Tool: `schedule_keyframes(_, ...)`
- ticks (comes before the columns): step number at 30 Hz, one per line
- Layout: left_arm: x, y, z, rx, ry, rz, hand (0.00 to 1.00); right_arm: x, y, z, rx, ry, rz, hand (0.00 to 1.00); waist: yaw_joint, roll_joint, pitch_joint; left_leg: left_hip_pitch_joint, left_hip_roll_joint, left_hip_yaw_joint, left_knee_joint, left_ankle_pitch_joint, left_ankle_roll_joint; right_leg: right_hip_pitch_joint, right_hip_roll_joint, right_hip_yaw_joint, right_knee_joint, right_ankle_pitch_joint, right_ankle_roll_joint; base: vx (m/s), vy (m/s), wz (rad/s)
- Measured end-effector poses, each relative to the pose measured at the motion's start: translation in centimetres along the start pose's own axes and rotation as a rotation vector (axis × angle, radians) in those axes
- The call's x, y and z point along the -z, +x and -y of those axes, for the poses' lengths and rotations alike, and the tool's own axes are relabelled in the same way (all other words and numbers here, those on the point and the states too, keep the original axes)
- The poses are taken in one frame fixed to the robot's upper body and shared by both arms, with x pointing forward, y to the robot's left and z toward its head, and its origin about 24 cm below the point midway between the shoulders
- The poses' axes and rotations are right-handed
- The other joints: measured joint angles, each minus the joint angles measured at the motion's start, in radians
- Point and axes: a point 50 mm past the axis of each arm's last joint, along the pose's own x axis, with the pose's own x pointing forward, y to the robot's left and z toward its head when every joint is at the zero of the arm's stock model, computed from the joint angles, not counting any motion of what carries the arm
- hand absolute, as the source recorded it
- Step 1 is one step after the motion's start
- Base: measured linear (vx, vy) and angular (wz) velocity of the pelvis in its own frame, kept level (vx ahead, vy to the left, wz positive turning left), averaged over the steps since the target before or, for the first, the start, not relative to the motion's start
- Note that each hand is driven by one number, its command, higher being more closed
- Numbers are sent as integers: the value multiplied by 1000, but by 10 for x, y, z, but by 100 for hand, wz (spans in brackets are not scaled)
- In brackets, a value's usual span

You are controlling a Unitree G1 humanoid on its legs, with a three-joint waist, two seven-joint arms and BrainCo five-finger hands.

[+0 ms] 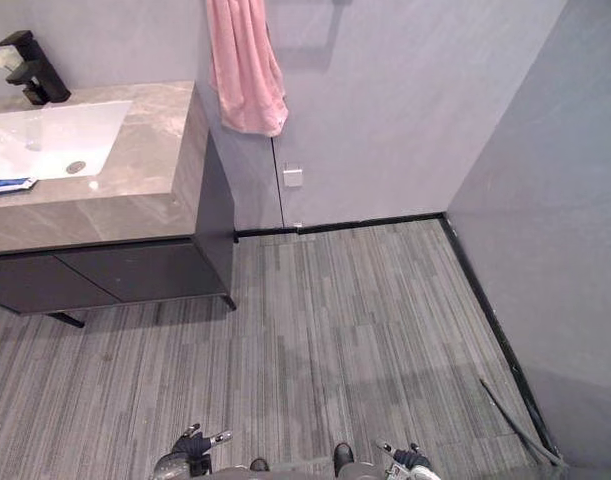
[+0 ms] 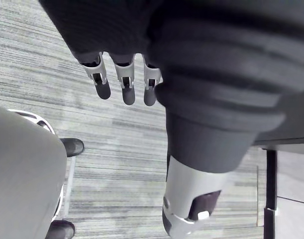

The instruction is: Organize washtable

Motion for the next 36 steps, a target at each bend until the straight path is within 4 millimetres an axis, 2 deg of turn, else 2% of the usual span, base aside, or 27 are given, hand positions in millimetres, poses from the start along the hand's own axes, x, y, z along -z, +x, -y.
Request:
schedule_keyframes(2,-2,0,1,2,-1,9,0,-1,0,0,0,0,7,0,8,-1,2,0,2,13,29,-28,7,-45,-6,-6,109,-39,18,2,3,-20)
schedule_keyframes(4,-4,0,5,12,-5,13,0,-7,-1,0,-12,13,36,0,13,9,14,-4,14,16,75,-81,15,-151,-12,-76,357,-51,28,-53,22,-7)
schedule_keyframes(6,-6,1,3,6,-9,18,0,-10,-1,-1,-24,18,53,0,10,1,29,17,15,9,111,-111,26,-230,-44,-139,542,-45,11,39,40,18)
schedule_keyframes(7,-10,1,1,2,-17,30,0,-9,-2,-1,-25,21,52,0,12,-15,29,29,16,0,125,-127,27,-260,-71,-190,626,-65,-13,153,34,23)
schedule_keyframes(8,-10,1,0,-1,-21,31,0,-9,-2,-1,-26,24,51,0,13,-21,30,36,16,-5,127,-132,26,-269,-84,-213,645,-86,-15,175,20,22)
schedule_keyframes(10,-9,1,-2,-6,-25,27,0,-8,-2,-2,-26,41,49,0,7,-26,33,69,19,-15,119,-133,13,-285,-121,-293,616,-135,-8,215,-24,22)
schedule_keyframes(12,-6,1,-2,-8,-24,15,0,-12,-1,-3,-27,57,58,0,-16,-21,35,93,27,-17,87,-131,1,-302,-122,-334,500,-132,-14,279,-86,14)
schedule_keyframes(13,-5,1,-2,-6,-24,11,0,-14,-1,-3,-26,63,61,0,-20,-15,40,114,38,-15,68,-129,-18,-304,-98,-339,394,-113,-18,366,-149,9)
schedule_keyframes(14,-4,1,-3,-9,-23,9,0,-10,-1,-2,-22,63,49,0,-25,-24,37,129,34,-17,45,-130,-38,-291,-76,-320,280,-16,-44,477,-198,10)
schedule_keyframes(15,-3,1,0,-3,-27,0,0,-10,-1,0,-16,71,48,0,-34,-16,37,147,45,-21,35,-136,-54,-283,-66,-326,294,-3,-75,415,-160,2)
schedule_keyframes(16,0,0,4,8,-31,-13,0,-13,0,3,-5,65,56,0,-35,14,37,158,70,-15,24,-122,-75,-284,-48,-339,312,-16,-91,406,-167,-2)
schedule_keyframes(17,-1,0,12,24,-46,-12,0,-13,0,7,6,81,55,0,-39,25,39,168,77,-15,27,-100,-97,-285,-40,-342,332,-60,-101,381,-182,-12)
schedule_keyframes(18,-1,-1,18,37,-54,-11,0,-13,0,8,11,90,57,0,-39,34,39,169,89,-16,42,-83,-114,-281,-30,-342,343,-80,-108,370,-211,-7)
schedule_keyframes(20,-7,0,18,34,-76,11,0,-12,0,8,13,94,55,0,-42,34,42,103,132,-39,228,-76,-119,-226,-12,-348,304,-106,-116,362,-247,8)
schedule_keyframes(21,-14,1,16,27,-94,30,0,-9,-1,10,18,92,52,0,-40,28,48,-10,180,-89,499,-51,-76,-158,-5,-355,251,-109,-119,413,-285,23)
schedule_keyframes(22,-19,0,14,17,-112,55,0,-6,-1,13,25,79,48,0,-36,22,60,-114,228,-129,746,-54,-68,-84,9,-359,201,-109,-119,322,-201,14)
schedule_keyframes(24,-25,0,13,14,-114,78,0,-7,-1,9,14,32,52,0,-35,20,69,-225,247,-138,940,-57,-73,7,12,-355,147,-117,-128,257,-104,-10)
schedule_keyframes(25,-27,0,14,17,-123,90,0,-13,-1,0,-9,-13,71,0,-34,19,69,-295,243,-125,962,-59,-71,46,11,-346,114,-119,-126,223,-53,-18)
schedule_keyframes(27,-34,-1,15,21,-122,117,0,-16,-1,-13,-42,-55,79,0,-25,18,70,-374,242,-91,898,-77,-42,79,9,-331,85,-123,-116,253,28,-27)
schedule_keyframes(28,-37,-1,15,20,-127,129,0,-16,-1,-13,-41,-51,83,0,-5,16,70,-387,239,-52,797,-84,-30,104,3,-314,72,-128,-107,275,83,-34)
schedule_keyframes(29,-37,-1,15,15,-130,132,0,-16,-1,-14,-39,-49,84,0,1,15,70,-385,233,-37,735,-83,-30,116,-3,-308,65,-131,-101,279,127,-29)
schedule_keyframes(30,-36,-1,18,15,-135,129,0,-16,-1,-15,-37,-47,87,0,8,10,67,-378,203,-19,595,-78,-27,137,-18,-299,56,-142,-83,313,184,-17)
schedule_keyframes(31,-36,-1,20,17,-137,130,0,-17,-2,-16,-38,-48,91,0,15,10,65,-371,167,-13,457,-59,-16,147,-31,-292,56,-156,-59,330,209,-11)
schedule_keyframes(32,-35,-2,20,19,-138,128,0,-17,-2,-15,-36,-50,92,0,16,13,63,-366,151,-13,387,-27,-6,153,-33,-290,54,-164,-47,356,272,-11)
schedule_keyframes(33,-35,-1,17,11,-136,130,0,-14,-2,-16,-37,-51,79,0,20,8,57,-354,122,-18,336,50,34,157,-51,-278,58,-180,-22,301,231,-4)
schedule_keyframes(35,-38,0,8,-10,-122,139,0,-9,-3,-27,-65,-47,68,0,18,-49,37,-347,65,8,302,43,58,155,-97,-272,46,-176,-7,382,221,6)
schedule_keyframes(36,-39,1,6,-14,-116,142,0,-7,-4,-32,-79,-54,65,0,20,-63,32,-339,46,19,313,19,75,167,-121,-269,42,-167,8,359,195,8)
